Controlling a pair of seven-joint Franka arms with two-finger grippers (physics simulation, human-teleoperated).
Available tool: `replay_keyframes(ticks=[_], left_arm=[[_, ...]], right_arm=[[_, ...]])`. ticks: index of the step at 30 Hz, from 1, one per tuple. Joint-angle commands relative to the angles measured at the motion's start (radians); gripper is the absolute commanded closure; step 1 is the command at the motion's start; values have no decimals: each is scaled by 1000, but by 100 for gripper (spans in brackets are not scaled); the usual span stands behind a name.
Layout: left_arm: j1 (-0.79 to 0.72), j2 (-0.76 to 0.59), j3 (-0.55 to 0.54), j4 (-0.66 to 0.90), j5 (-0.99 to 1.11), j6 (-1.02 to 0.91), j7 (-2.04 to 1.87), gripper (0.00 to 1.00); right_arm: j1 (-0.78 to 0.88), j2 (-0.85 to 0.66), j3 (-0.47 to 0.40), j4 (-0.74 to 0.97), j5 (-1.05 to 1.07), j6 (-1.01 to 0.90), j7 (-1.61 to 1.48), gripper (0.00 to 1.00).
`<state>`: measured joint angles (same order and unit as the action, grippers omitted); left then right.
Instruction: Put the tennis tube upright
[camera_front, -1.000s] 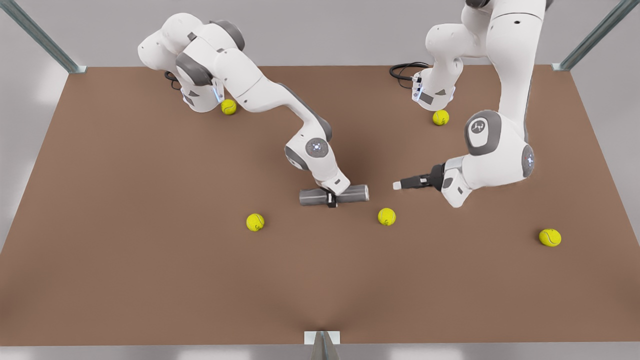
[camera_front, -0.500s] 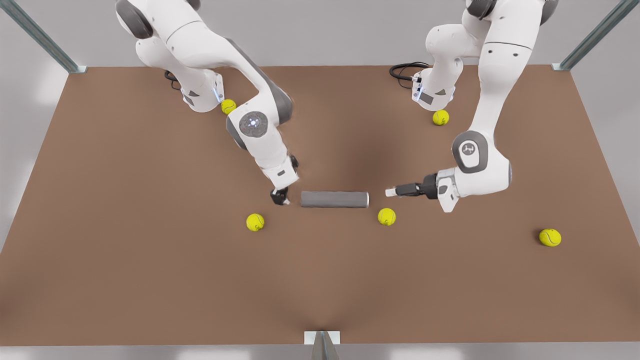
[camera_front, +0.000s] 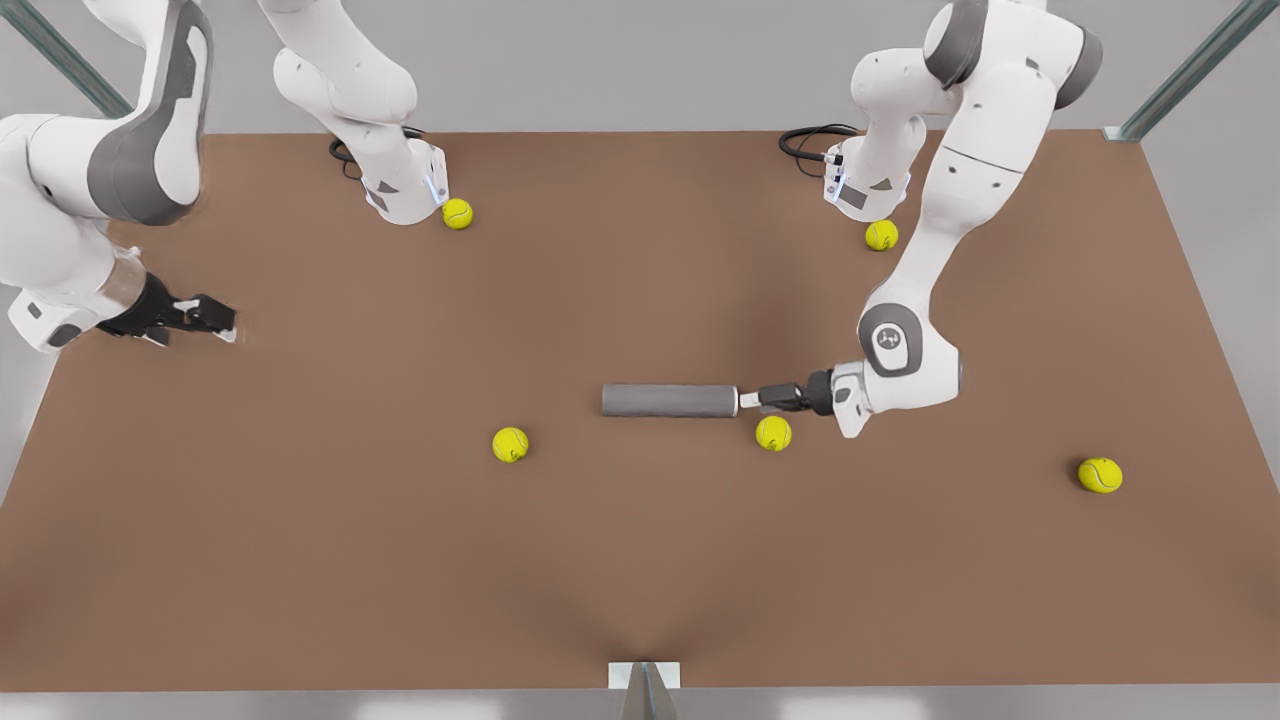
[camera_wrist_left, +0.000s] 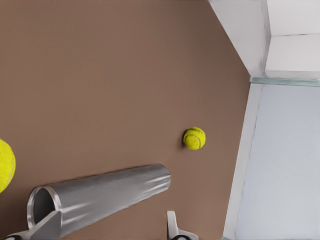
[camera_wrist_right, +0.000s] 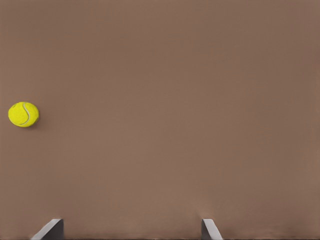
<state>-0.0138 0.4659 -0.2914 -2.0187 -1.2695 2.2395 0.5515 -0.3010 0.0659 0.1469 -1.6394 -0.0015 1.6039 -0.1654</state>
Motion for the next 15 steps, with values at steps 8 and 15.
replay_keyframes(ticks=[8,15], left_arm=[[15,65,0,-12,-149,-5,165,0],[17,45,-15,-61,-179,-3,165,0]], right_arm=[[114,69,42,181,-130,-122,4,0],[114,95,40,191,-118,-119,4,0]])
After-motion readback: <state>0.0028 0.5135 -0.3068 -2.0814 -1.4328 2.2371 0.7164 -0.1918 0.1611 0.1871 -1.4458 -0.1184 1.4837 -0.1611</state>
